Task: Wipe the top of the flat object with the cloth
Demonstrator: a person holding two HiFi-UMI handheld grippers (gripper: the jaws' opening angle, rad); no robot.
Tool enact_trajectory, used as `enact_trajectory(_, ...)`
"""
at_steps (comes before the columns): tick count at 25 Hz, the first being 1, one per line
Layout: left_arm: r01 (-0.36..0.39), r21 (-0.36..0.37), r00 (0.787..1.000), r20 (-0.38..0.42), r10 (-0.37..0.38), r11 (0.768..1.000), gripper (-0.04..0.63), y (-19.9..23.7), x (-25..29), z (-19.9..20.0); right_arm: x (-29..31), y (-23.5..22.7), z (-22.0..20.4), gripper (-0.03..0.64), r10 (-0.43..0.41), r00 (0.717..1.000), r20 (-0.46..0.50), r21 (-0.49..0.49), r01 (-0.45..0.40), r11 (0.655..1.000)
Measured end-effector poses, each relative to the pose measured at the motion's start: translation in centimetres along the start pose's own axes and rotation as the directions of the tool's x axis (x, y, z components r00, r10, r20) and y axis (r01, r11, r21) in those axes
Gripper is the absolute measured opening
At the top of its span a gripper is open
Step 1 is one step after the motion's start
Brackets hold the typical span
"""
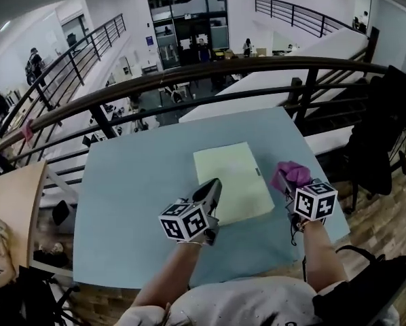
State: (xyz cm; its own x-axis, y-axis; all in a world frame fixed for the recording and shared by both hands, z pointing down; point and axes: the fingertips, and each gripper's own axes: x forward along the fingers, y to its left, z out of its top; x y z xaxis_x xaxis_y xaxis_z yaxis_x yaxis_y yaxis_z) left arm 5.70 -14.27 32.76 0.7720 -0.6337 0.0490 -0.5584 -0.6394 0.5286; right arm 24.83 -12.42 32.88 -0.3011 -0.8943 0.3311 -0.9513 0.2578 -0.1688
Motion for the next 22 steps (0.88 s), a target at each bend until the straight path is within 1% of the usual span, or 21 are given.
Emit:
enact_trajectory(4, -0.013, 0.019, 0.997, 0.072, 0.012, 1.000, 0.000, -4.8, -0.9, 1.0, -2.8, 1.2, 3.3, 0.031, 0.088, 0.996, 0.031, -0.129, -0.084, 0.988)
enact_trajectory(6, -0.013, 0.038, 0.995, 0.100, 0.009, 0.999, 0.000, -7.4, -1.4, 1.4, -4.7, 1.3, 4.1, 0.031, 0.128, 0.991, 0.036, -0.163, -0.121, 0.979)
enact_trajectory(9, -0.023, 0.059, 0.989, 0.150, 0.014, 0.998, 0.000, -11.3, -1.1, 1.4, -7.6, 0.2, 4.3, 0.031, 0.167, 0.985, 0.036, -0.197, -0.157, 0.968)
enact_trajectory(11, -0.028, 0.073, 0.985, 0.172, 0.015, 0.997, 0.000, -13.7, -0.8, 0.9, -9.2, -1.0, 3.5, 0.031, 0.188, 0.982, 0.025, -0.205, -0.179, 0.962)
enact_trajectory(14, -0.038, 0.077, 0.983, 0.180, 0.024, 0.996, 0.000, -16.6, -0.9, -1.0, -11.8, -2.5, 1.3, 0.031, 0.210, 0.978, 0.002, -0.199, -0.206, 0.958)
enact_trajectory(19, -0.061, 0.081, 0.980, 0.195, 0.044, 0.995, 0.000, -20.5, -1.0, -3.9, -15.2, -5.9, -1.8, 0.031, 0.216, 0.975, -0.055, -0.220, -0.223, 0.950)
enact_trajectory(22, -0.063, 0.089, 0.980, 0.195, 0.045, 0.994, 0.000, -22.6, -1.2, -5.6, -17.2, -8.1, -3.5, 0.031, 0.218, 0.973, -0.077, -0.198, -0.229, 0.953)
